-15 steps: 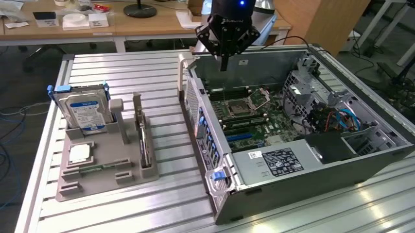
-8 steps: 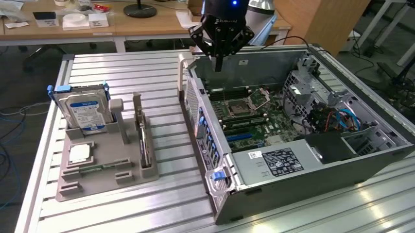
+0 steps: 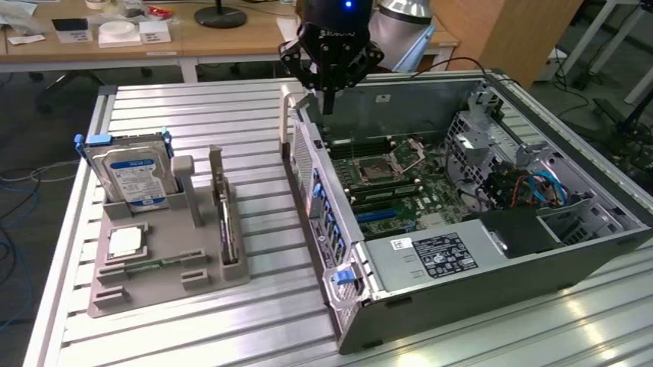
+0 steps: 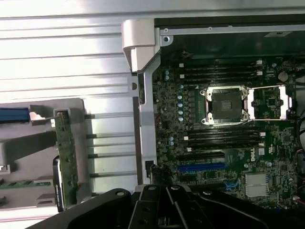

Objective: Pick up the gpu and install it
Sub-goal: 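Reach for the gpu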

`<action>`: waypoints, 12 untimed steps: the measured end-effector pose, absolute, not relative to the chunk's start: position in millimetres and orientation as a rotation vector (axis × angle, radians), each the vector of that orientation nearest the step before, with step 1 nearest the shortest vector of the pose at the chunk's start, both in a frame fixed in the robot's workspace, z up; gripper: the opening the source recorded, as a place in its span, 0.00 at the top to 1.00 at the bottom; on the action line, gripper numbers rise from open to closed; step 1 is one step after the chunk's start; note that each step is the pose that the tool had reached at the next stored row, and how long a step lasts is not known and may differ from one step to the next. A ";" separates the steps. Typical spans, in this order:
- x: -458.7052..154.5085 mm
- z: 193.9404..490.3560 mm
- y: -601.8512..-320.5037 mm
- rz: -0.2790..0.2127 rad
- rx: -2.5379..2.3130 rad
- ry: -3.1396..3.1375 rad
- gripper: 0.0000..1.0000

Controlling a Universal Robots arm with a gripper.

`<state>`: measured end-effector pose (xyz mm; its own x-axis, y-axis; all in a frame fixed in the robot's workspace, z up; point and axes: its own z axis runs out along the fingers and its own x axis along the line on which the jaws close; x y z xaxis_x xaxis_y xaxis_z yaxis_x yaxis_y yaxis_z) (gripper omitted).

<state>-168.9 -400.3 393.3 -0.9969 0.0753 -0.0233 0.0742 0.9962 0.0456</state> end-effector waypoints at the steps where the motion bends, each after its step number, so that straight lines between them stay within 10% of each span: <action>1: -170.7 393.3 -400.4 0.070 0.117 3.114 0.89; 12: -191.1 393.3 -401.5 0.070 0.116 3.114 0.89</action>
